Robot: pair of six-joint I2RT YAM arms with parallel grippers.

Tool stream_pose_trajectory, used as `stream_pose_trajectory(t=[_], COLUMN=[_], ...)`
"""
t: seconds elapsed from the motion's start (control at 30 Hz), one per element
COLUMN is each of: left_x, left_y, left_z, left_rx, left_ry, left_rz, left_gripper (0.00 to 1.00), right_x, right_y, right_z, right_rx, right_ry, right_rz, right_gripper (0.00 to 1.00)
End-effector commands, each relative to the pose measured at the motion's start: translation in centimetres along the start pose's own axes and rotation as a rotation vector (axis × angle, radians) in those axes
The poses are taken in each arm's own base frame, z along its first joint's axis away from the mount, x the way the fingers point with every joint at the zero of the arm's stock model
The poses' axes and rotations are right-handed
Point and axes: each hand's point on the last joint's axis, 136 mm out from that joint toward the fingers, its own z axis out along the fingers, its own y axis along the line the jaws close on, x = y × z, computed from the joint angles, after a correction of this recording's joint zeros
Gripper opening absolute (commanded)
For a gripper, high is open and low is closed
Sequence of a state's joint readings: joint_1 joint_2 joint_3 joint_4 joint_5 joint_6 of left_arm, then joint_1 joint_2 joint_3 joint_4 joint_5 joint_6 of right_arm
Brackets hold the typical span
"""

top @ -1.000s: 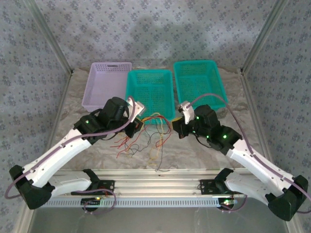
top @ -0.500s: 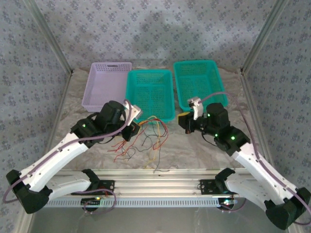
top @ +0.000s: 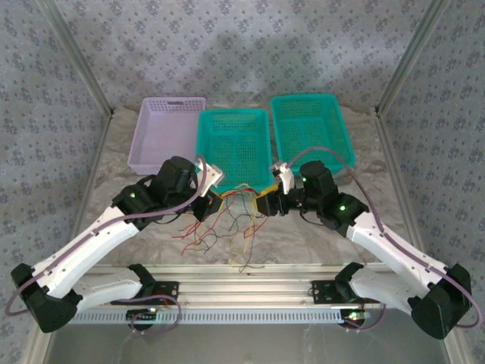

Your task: Untangle the cables

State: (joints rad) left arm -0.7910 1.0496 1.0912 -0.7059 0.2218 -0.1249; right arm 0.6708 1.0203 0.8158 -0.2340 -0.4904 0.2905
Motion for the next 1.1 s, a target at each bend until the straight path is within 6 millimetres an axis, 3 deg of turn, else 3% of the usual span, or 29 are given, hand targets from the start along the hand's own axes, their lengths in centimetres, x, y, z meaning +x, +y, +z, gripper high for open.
stream_pose_trajectory(t=[0.0,0.1,0.23,0.27,0.5,0.63,0.7,0.77,0.83,0.87,1.0,1.03,1.07], left_x=[-2.0,-2.1,-1.9,-1.9,-1.3,-1.0,-0.7,-0.4,0.0,0.2,0.3,0.2,0.0], left_y=[-0.7,-0.7,-0.5,-0.5,0.2,0.6,0.9,1.2,1.6,1.7,1.8,1.5,1.1], left_z=[-1.0,-1.1,-0.9,-1.0,-0.8,-0.6,-0.6,-0.6,-0.5,-0.5,-0.1,0.2,0.5], left_rx=[0.029,0.026,0.019,0.016,-0.021,-0.044,-0.057,-0.074,-0.093,-0.099,-0.094,-0.076,-0.046], left_ry=[-0.061,-0.064,-0.058,-0.059,-0.029,-0.011,-0.001,0.005,0.017,0.02,0.011,0.004,-0.002], left_rz=[0.001,0.003,0.004,0.005,0.013,0.018,0.019,0.022,0.026,0.026,0.01,-0.003,-0.02], left_gripper=[0.0,0.0,0.0,0.0,0.0,0.24,0.28,0.27,0.15,0.02,0.0,0.02,0.21], right_x=[-0.2,-0.2,-0.5,-0.5,-1.3,-2.1,-2.8,-3.8,-4.4,-4.7,-5.9,-6.5,-6.8], right_y=[0.6,0.6,0.3,0.1,-1.2,-3.5,-4.5,-5.4,-6.2,-6.3,-5.0,-4.0,-3.1], right_z=[0.1,-0.1,-0.7,-0.9,-2.8,-4.4,-5.7,-7.3,-8.7,-9.2,-9.5,-9.5,-9.4], right_rx=[-0.02,-0.011,0.024,0.036,0.152,0.305,0.366,0.409,0.436,0.424,0.292,0.233,0.179], right_ry=[-0.003,-0.009,-0.025,-0.026,-0.064,-0.095,-0.147,-0.219,-0.268,-0.287,-0.333,-0.353,-0.358], right_rz=[-0.038,-0.041,-0.046,-0.047,-0.063,-0.041,-0.018,0.02,0.067,0.089,0.124,0.12,0.115], right_gripper=[0.49,0.34,0.03,0.0,0.0,0.0,0.0,0.0,0.0,0.0,0.0,0.0,0.0])
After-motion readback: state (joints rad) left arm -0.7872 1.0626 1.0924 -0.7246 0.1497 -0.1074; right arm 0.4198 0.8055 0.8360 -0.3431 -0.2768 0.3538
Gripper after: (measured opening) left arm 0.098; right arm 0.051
